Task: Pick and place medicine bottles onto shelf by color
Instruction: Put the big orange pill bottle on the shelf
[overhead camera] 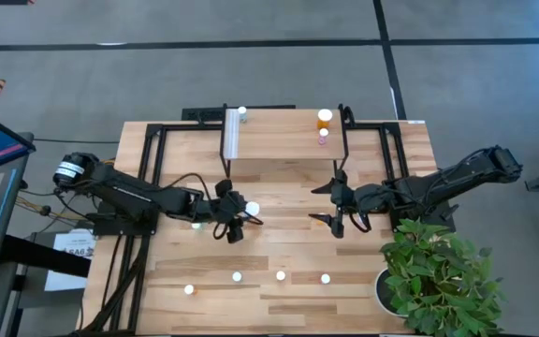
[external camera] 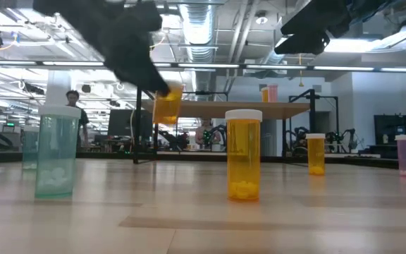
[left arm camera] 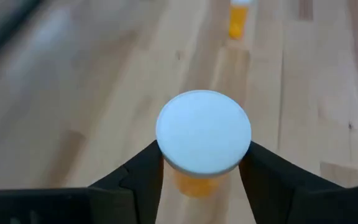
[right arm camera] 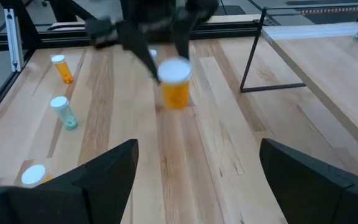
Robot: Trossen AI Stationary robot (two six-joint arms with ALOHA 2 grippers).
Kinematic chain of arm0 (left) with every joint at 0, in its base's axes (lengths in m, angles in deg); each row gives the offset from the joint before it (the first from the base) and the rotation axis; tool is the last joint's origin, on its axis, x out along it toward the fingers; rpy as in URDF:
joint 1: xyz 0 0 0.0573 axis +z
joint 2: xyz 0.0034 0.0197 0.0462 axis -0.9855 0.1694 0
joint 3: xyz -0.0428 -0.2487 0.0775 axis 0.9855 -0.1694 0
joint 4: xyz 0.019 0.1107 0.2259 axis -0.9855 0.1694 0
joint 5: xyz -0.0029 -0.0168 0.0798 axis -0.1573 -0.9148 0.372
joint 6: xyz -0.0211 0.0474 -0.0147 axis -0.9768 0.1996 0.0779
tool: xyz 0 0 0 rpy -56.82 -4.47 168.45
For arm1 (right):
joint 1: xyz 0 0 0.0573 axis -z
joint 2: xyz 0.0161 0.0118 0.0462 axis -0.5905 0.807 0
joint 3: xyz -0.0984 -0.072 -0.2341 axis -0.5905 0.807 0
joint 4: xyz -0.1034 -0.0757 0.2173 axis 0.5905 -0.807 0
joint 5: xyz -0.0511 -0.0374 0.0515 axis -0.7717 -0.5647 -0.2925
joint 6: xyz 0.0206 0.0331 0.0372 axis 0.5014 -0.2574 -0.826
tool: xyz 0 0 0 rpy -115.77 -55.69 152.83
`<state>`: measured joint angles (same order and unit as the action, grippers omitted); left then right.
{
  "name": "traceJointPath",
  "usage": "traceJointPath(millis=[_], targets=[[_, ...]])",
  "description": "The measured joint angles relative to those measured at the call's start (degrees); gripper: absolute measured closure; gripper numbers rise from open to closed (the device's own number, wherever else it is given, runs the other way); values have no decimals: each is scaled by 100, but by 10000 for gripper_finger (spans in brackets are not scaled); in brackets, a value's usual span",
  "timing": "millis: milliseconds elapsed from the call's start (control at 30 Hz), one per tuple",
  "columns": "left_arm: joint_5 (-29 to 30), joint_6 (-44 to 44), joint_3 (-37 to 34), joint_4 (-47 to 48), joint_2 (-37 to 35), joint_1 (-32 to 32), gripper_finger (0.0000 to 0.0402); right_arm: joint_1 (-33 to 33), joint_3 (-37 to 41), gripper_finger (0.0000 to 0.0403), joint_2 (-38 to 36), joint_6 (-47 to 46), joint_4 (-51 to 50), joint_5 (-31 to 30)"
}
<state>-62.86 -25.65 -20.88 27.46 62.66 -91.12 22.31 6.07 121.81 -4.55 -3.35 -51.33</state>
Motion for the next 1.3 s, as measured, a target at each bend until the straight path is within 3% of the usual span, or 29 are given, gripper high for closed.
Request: traceJointPath(millis=[267,467,567,767,1067,1300], targets=[[567,1216,563,242,-820,179,236,2,0,46,0,-46,11,2],[638,1418,565,273,-1547,1160,236,0,0,46,0,-59,26,14],[303,1390,565,276,-1748,1858,236,0,0,46,0,-59,54,15],[-1084,1252,565,253,-1760,2952,236,16,0,46,0,-28,68,15],[-1649,1264,637,65,-1223,3885,236,55,0,46,0,94,227,12],[-1911,1240,920,95,-655,4195,236,55,0,46,0,109,233,11]])
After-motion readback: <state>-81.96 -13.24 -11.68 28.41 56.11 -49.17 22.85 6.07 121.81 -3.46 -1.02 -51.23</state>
